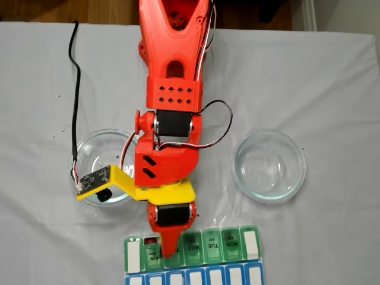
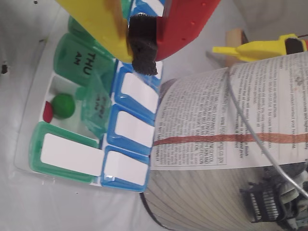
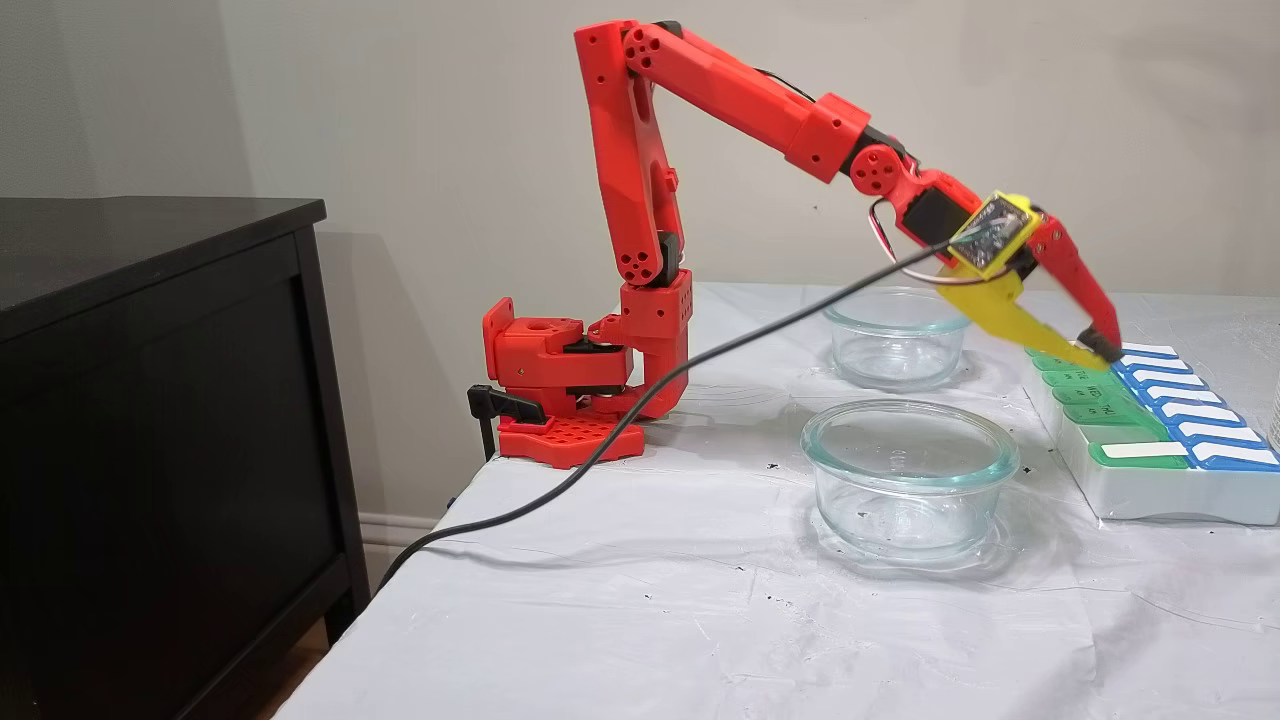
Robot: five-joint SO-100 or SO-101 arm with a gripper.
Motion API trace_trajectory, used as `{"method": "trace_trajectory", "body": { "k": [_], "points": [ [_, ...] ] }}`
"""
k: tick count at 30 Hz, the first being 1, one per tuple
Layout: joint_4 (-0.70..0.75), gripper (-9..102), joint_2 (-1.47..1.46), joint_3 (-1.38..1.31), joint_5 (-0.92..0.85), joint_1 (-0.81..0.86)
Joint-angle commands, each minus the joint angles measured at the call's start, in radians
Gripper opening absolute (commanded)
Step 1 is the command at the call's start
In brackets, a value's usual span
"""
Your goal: Sort medicines into box.
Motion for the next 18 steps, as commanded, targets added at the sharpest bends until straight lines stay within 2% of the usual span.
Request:
{"method": "trace_trajectory", "body": {
  "k": [1,13,18],
  "points": [
    [-0.069,0,0.061,-0.054,0.008,-0.002],
    [-0.046,0,-0.143,-0.169,0.002,0.095],
    [0.067,0,-0.135,-0.192,-0.035,0.100]
  ]
}}
